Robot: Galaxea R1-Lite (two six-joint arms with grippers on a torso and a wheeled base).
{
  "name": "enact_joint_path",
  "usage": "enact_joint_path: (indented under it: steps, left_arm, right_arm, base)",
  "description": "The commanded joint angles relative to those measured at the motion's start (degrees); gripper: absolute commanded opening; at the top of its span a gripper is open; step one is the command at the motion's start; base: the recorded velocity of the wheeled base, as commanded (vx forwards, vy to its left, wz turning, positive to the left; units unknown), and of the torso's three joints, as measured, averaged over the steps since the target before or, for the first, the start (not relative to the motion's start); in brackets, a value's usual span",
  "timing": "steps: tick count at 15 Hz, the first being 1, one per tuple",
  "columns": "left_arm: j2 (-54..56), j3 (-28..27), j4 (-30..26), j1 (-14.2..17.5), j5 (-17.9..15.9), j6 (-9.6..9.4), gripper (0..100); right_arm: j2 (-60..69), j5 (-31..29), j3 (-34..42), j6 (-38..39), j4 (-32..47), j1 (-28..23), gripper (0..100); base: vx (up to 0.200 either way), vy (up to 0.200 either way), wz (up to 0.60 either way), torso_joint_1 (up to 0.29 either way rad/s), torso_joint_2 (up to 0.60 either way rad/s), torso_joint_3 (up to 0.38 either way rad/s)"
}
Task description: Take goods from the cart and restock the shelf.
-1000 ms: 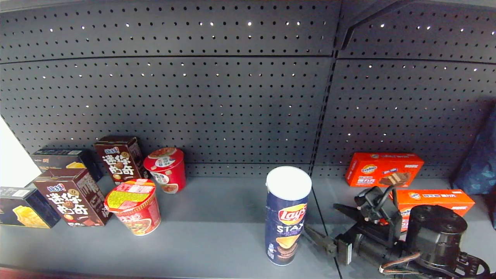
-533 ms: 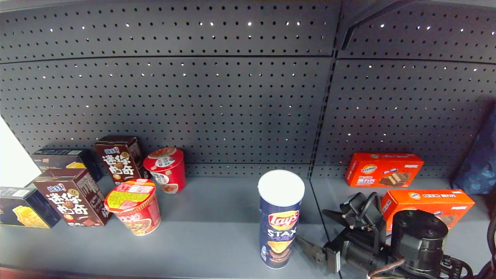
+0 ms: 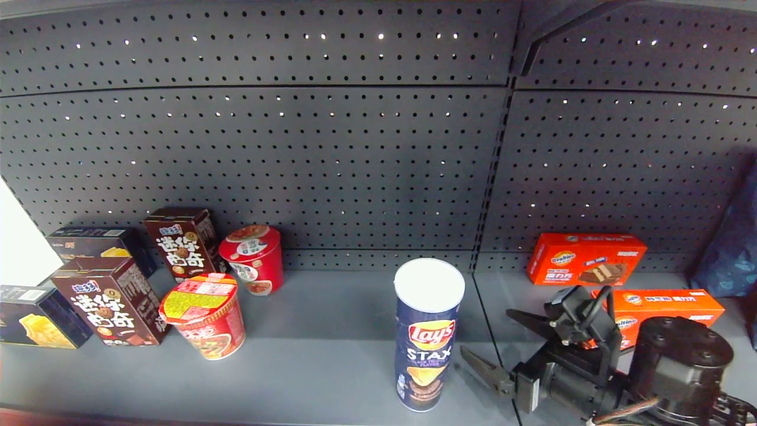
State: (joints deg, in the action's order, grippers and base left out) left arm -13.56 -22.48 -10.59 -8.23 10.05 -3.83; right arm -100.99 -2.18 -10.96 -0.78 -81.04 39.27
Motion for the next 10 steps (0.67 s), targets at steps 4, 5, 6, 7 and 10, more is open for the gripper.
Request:
enact_joint_path:
  steps: [4,5,6,7,10]
  left_arm:
    - [-6.4,-6.1,0.1,0.0,-6.3,-4.35,0]
    - [-10.3,-8.5,0.5,0.0,-10.7,-4.35,0]
    - [-12.7,-9.8,0.5,0.0,-13.9,-4.35,0]
    - [-15.8,-10.9,0.5,0.0,-18.0,-3.82,0]
    - [-26.5,-13.5,1.1,-0.1,-30.1,-3.55,0]
  right_arm:
    - [34.9,-1.1,-0.1,-1.6,29.8,-0.2,100]
    - [44.6,-4.8,-2.8,-1.7,44.2,0.7,100]
    - [50.0,-8.7,-5.0,-1.7,53.0,1.8,100]
    - [57.4,-13.4,-7.2,-1.8,62.3,2.7,100]
    - [79.2,-14.3,-11.6,-1.9,90.6,-0.2,100]
  base:
    - [0.000,0.000,0.00,0.000,0.00,0.000]
    - [0.000,0.000,0.00,0.000,0.00,0.000]
    - [0.000,0.000,0.00,0.000,0.00,0.000]
    - [0.000,0.000,0.00,0.000,0.00,0.000]
    - [0.000,0.000,0.00,0.000,0.00,0.000]
